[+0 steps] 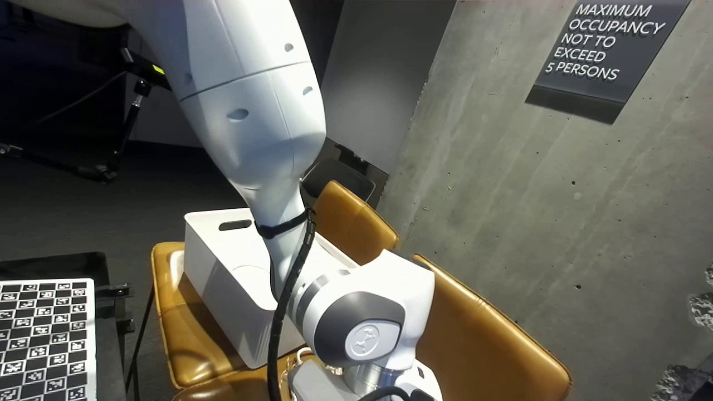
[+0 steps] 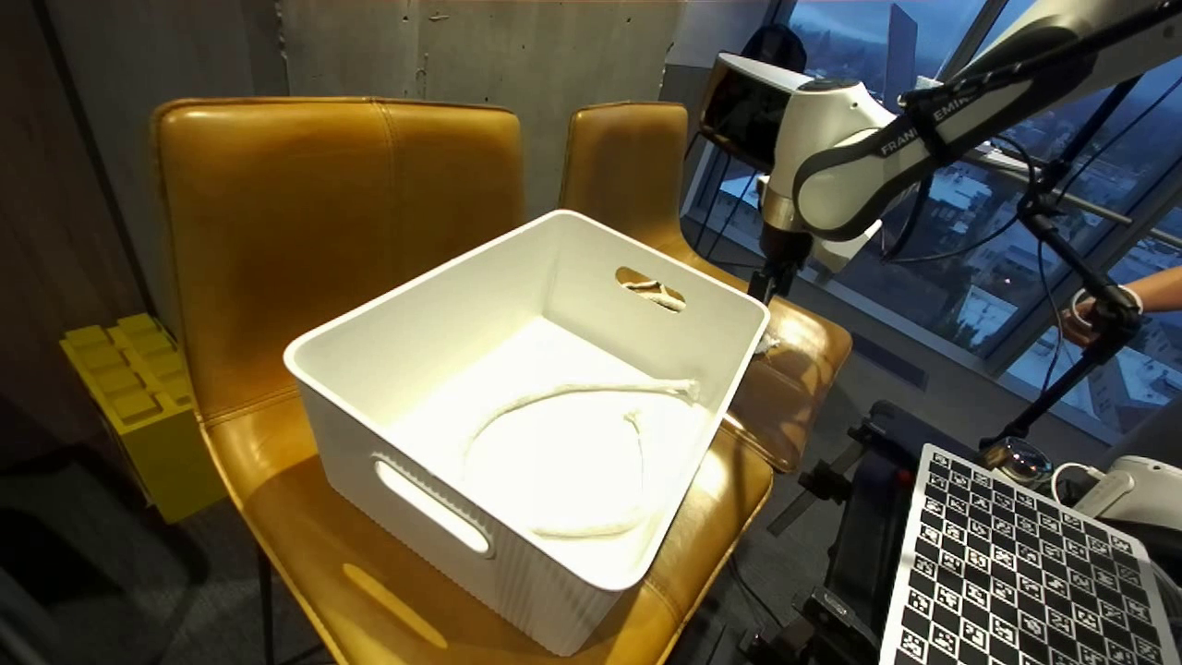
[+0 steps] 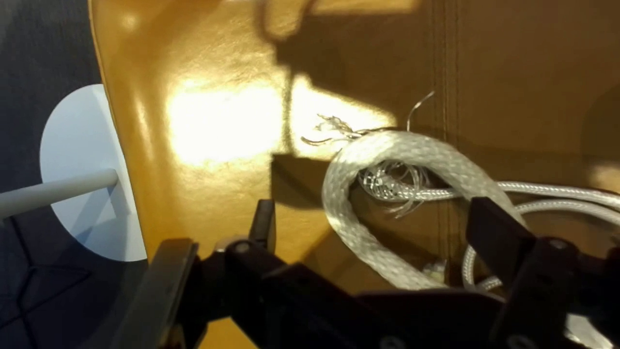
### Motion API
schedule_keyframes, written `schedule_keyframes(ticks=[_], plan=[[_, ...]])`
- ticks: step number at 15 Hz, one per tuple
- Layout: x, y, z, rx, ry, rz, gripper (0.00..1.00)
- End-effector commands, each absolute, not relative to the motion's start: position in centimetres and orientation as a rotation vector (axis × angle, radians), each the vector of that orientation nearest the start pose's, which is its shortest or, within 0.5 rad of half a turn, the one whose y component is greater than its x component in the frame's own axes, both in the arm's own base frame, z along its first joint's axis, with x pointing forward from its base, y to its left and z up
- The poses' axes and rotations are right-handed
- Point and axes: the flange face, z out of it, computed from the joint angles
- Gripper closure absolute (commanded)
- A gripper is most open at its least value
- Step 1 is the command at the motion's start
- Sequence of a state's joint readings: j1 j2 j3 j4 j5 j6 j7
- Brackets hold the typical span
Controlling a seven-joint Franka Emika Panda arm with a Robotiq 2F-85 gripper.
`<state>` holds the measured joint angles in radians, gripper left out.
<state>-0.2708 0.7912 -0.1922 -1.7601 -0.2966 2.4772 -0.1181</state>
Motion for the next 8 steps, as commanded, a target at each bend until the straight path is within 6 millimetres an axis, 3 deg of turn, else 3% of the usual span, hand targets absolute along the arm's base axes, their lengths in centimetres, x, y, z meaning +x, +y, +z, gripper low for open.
schedule_keyframes(ticks=[1,8], plan=[[59.6,-28.3,10.0,-3.464,-0.059,0.236,0.00],[60.5,-30.2,6.8,-3.512,-0.118,0.226,0.00]])
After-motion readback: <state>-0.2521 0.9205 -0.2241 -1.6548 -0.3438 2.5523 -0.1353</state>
